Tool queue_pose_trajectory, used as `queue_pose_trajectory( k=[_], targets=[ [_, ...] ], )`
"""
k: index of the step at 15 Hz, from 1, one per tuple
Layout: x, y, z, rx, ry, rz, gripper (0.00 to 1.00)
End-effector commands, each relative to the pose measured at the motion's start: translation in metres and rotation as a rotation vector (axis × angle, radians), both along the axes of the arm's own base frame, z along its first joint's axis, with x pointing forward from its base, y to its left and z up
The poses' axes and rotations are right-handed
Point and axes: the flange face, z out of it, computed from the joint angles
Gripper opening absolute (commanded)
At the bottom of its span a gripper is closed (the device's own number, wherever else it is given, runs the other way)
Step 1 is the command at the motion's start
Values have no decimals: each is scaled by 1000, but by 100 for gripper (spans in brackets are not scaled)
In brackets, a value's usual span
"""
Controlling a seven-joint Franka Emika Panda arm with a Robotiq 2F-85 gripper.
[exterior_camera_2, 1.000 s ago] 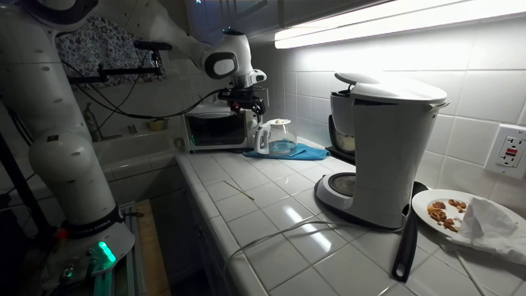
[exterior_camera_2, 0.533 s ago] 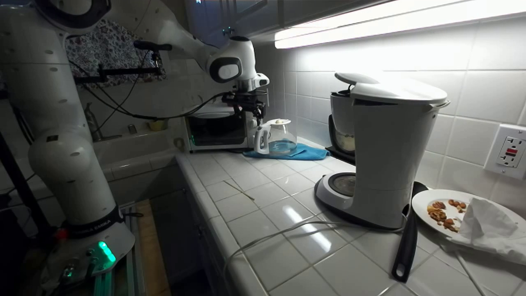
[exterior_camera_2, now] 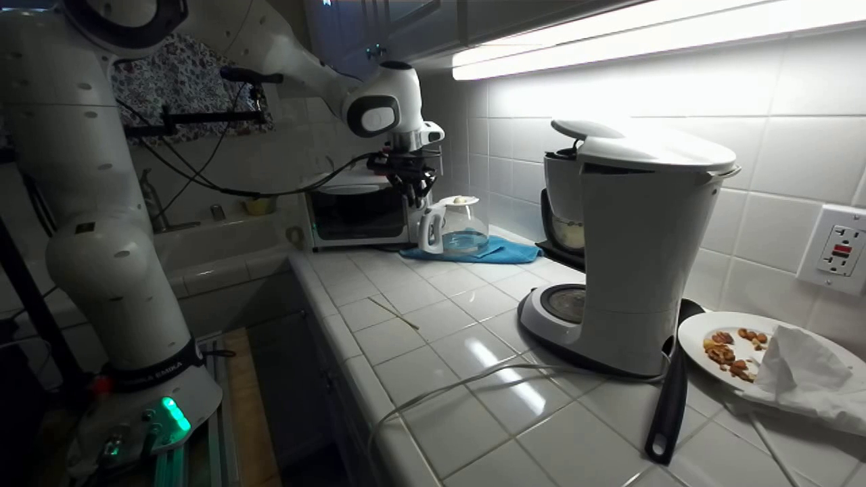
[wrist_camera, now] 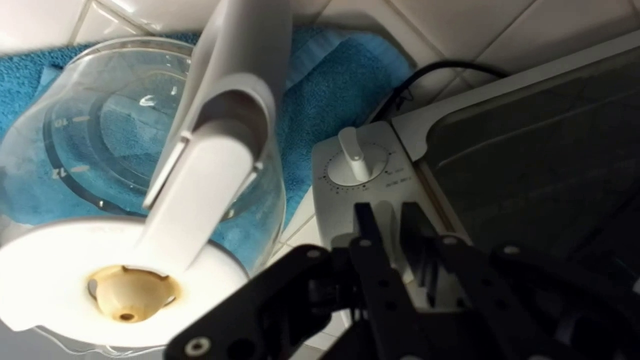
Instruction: Turn the top switch on the oven grill to the left then to the right
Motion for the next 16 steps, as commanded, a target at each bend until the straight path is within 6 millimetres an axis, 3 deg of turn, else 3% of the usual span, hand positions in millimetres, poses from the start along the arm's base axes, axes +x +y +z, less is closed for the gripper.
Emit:
queue_pose_trajectory(
  k=[1, 2, 8, 16],
  targets=[
    [9, 0, 1, 9, -24, -5, 4],
    [9, 0, 1, 6, -26, -3, 8],
    [6, 6, 6, -96, -45, 27, 8],
    [-1, 35, 10, -329, -104, 63, 8]
  ],
)
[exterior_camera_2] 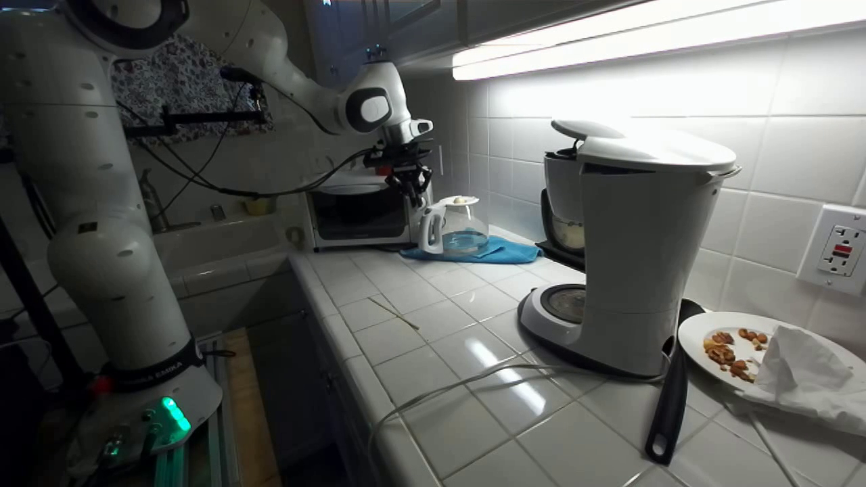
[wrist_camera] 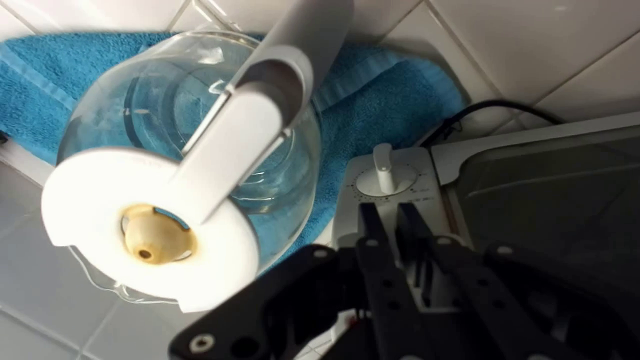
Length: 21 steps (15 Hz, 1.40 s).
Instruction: Turn the top switch on the oven grill to the left then to the right
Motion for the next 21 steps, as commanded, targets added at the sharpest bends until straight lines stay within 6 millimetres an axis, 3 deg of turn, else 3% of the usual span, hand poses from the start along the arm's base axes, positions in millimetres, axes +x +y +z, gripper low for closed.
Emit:
queue_pose_trajectory(
  k=[1, 4, 5, 11, 12, 16, 18, 21],
  targets=[
    [2, 3, 4, -83, -51, -14, 8],
    [0, 8, 4, -109, -56, -20, 9],
    [0, 8, 4, -114, -58, -23, 31],
    [4, 2, 11, -126, -83, -49, 73],
    [5, 2, 12, -121, -82, -53, 75],
    [7, 2, 14, -99, -79, -58, 53],
    [7, 5, 15, -92, -79, -57, 28],
    [7, 10, 14, -88, -78, -52, 20]
  ],
)
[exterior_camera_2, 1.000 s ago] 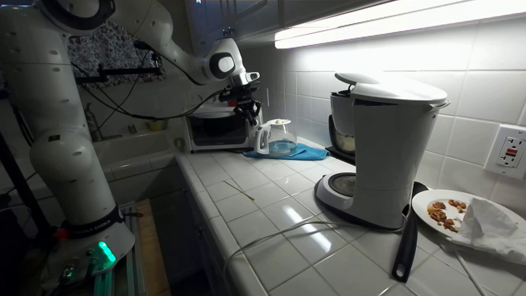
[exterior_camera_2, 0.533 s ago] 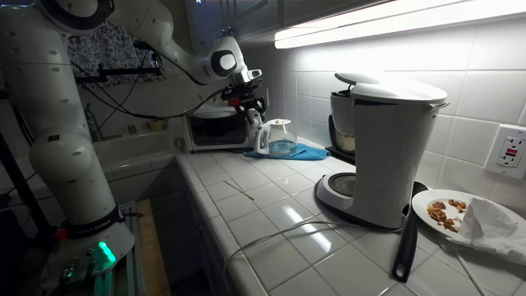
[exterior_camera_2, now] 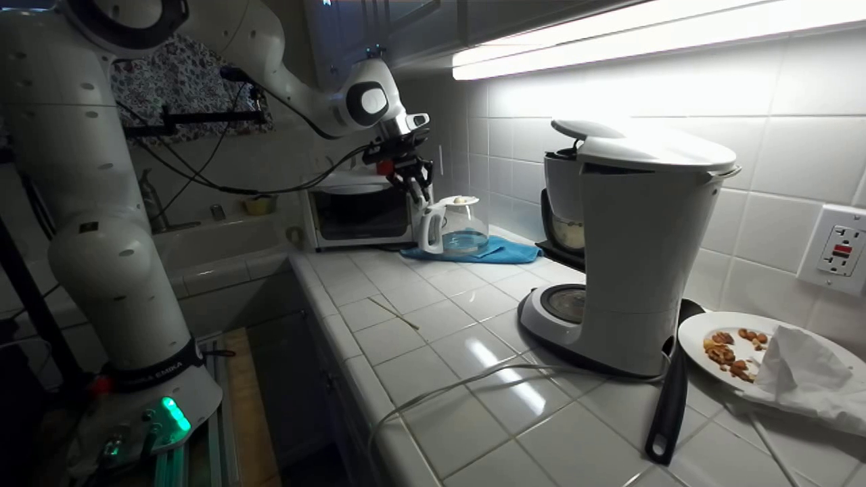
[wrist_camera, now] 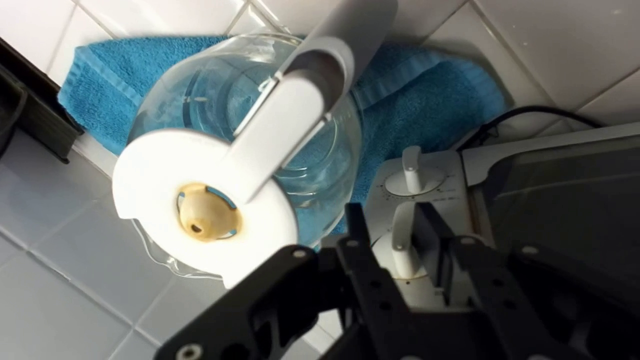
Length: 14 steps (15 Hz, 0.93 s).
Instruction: Turn the top switch on the oven grill to the left then to the right
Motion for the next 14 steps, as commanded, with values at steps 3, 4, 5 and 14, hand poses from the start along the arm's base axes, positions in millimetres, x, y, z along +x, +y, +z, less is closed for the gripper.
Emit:
queue_pose_trajectory(
  k=[3, 4, 5, 14],
  targets=[
    [6, 2, 3, 19, -21, -18, 27],
    [7, 1, 2, 21, -22, -21, 27],
    [8, -1, 3, 27, -26, -24, 33],
    [12, 1, -1, 88, -31, -34, 18]
  ],
)
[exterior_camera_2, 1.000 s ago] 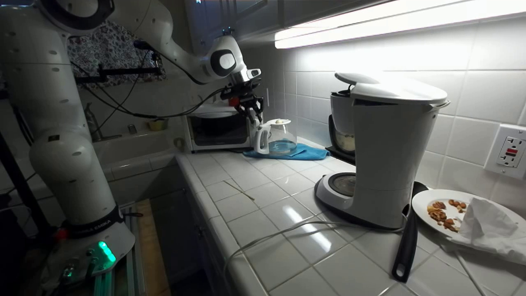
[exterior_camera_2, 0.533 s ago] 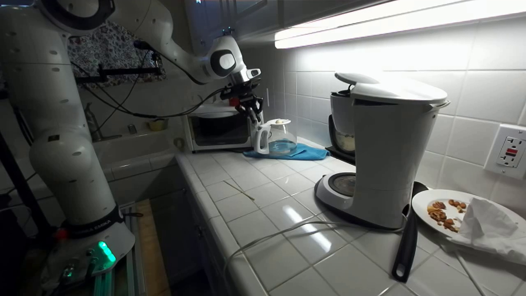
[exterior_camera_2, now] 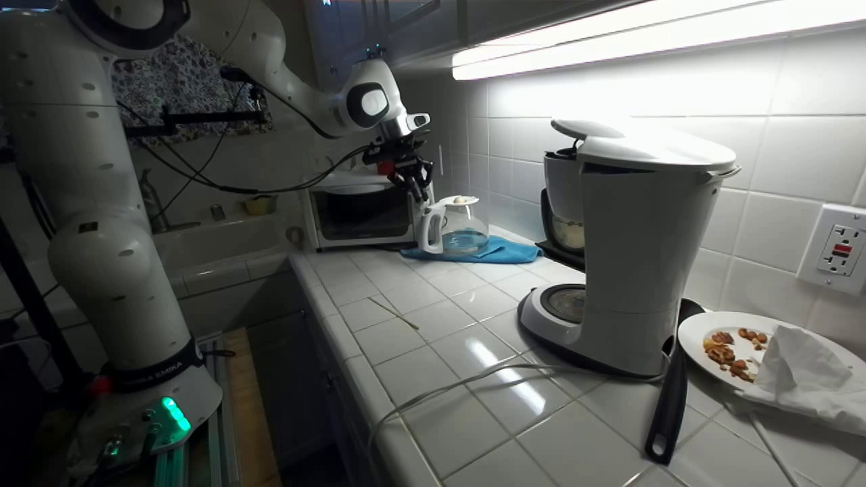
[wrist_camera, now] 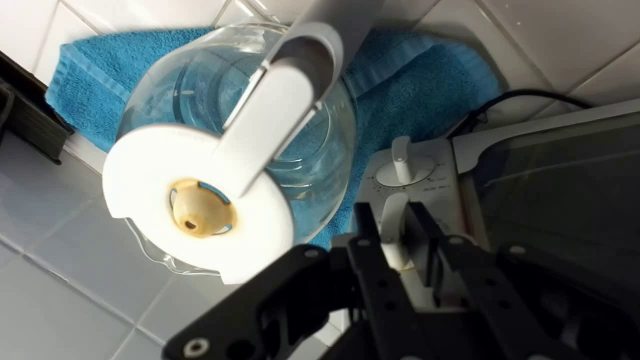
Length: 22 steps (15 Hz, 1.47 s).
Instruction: Turn the top switch on the oven grill to the left then to the right
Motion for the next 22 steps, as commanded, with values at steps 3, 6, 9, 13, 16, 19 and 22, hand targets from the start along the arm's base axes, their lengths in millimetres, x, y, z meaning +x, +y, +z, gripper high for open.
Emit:
queue_pose_trajectory(
  k=[3, 6, 9, 13, 16, 19, 22],
  targets=[
    [13, -1, -2, 67, -27, -15, 10],
    [13, 0, -1, 70, -24, -12, 9],
    [9, 4, 4, 57, -19, -2, 7],
    [4, 10, 3, 19, -23, 12, 8],
    [0, 17, 3, -5, -22, 62, 8],
    [-4, 21, 7, -21, -23, 105, 8],
    [-8, 24, 6, -30, -10, 152, 8]
  ],
)
